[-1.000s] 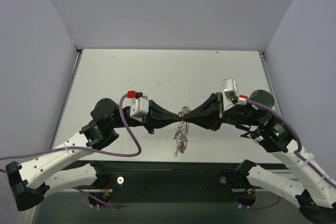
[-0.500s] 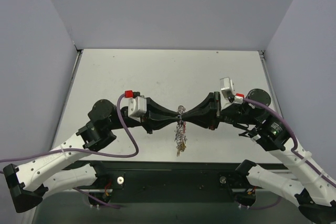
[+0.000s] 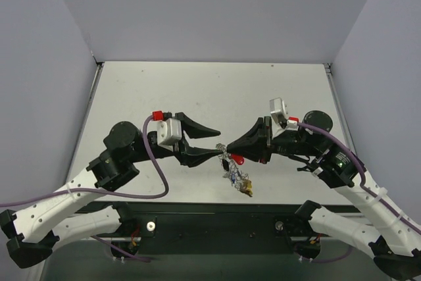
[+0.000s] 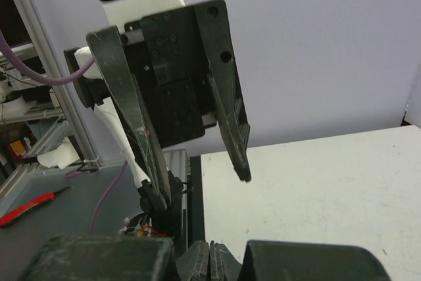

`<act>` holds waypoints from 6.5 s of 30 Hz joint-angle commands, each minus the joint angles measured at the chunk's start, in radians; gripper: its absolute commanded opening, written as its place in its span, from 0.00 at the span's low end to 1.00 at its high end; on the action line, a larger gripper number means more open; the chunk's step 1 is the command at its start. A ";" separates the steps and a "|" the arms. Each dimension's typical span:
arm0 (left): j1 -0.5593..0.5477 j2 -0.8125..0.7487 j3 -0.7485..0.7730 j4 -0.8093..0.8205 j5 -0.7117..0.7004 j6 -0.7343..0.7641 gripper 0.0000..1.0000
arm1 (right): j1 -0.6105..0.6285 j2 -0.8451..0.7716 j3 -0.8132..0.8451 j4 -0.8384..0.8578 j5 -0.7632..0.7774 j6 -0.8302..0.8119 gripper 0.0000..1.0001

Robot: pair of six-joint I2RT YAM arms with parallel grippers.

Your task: Put the keys on the keyring

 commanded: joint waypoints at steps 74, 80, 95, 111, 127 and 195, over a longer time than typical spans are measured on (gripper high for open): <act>-0.013 0.177 0.220 -0.407 0.066 0.101 0.31 | 0.001 0.000 0.038 0.045 0.005 -0.029 0.00; -0.015 0.166 0.220 -0.430 0.061 0.119 0.33 | 0.001 -0.002 0.040 0.045 0.005 -0.029 0.00; -0.016 0.172 0.211 -0.450 0.052 0.136 0.33 | 0.001 0.008 0.047 0.045 0.002 -0.031 0.00; -0.015 0.166 0.210 -0.475 0.060 0.159 0.37 | 0.001 0.000 0.040 0.048 0.002 -0.026 0.00; -0.015 0.189 0.197 -0.409 0.053 0.112 0.31 | 0.002 -0.003 0.030 0.056 -0.003 -0.019 0.00; -0.012 -0.059 -0.014 0.062 -0.052 0.016 0.00 | -0.010 -0.032 -0.062 0.112 0.165 0.049 0.00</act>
